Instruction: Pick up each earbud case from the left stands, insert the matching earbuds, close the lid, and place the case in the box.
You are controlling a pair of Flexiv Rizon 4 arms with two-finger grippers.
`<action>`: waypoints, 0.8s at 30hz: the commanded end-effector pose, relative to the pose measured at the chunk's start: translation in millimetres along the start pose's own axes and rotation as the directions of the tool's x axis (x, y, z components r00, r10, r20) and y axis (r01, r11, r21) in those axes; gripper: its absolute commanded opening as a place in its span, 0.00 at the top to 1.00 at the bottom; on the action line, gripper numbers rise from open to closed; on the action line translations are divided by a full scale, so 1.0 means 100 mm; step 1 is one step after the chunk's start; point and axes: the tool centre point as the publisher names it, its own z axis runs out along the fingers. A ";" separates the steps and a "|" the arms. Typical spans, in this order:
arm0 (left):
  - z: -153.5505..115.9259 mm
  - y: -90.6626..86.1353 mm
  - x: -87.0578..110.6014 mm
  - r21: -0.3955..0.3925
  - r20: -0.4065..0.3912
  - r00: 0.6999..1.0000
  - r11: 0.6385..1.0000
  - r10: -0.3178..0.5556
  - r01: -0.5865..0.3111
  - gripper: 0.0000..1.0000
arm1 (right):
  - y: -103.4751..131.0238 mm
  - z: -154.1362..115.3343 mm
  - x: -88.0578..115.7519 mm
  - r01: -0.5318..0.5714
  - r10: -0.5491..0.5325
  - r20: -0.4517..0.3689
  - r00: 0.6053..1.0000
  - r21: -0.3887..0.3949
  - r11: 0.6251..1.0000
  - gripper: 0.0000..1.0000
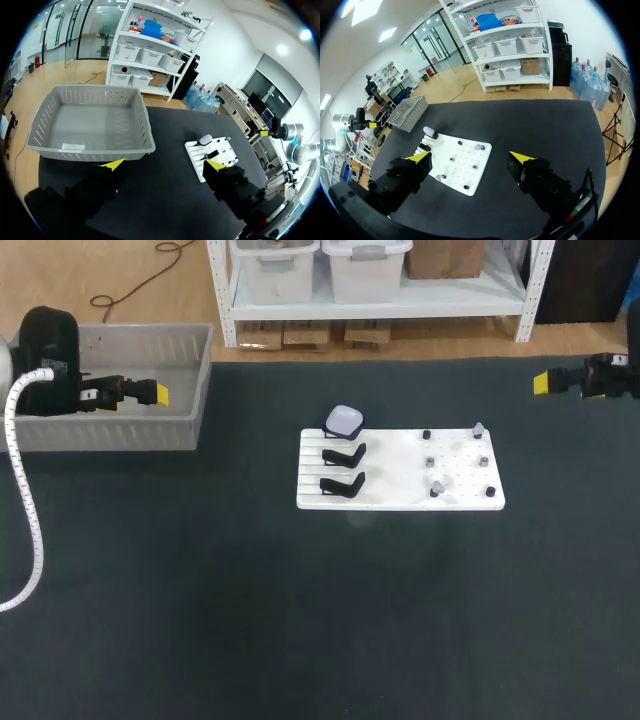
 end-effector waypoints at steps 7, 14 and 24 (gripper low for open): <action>0.11 -0.15 -0.12 0.123 0.004 0.996 0.989 0.084 -0.084 0.00 | 0.00 0.00 0.00 0.000 0.000 -0.001 1.000 0.001 1.000 0.00; 0.21 -0.32 -0.37 0.224 0.067 0.953 0.926 0.297 -0.304 0.00 | 0.00 0.00 0.00 0.000 0.000 -0.001 1.000 0.001 1.000 0.00; 0.43 -0.64 -0.70 0.343 0.168 0.818 0.746 0.549 -0.571 0.00 | 0.00 0.00 0.00 0.000 0.000 -0.001 1.000 0.001 1.000 0.00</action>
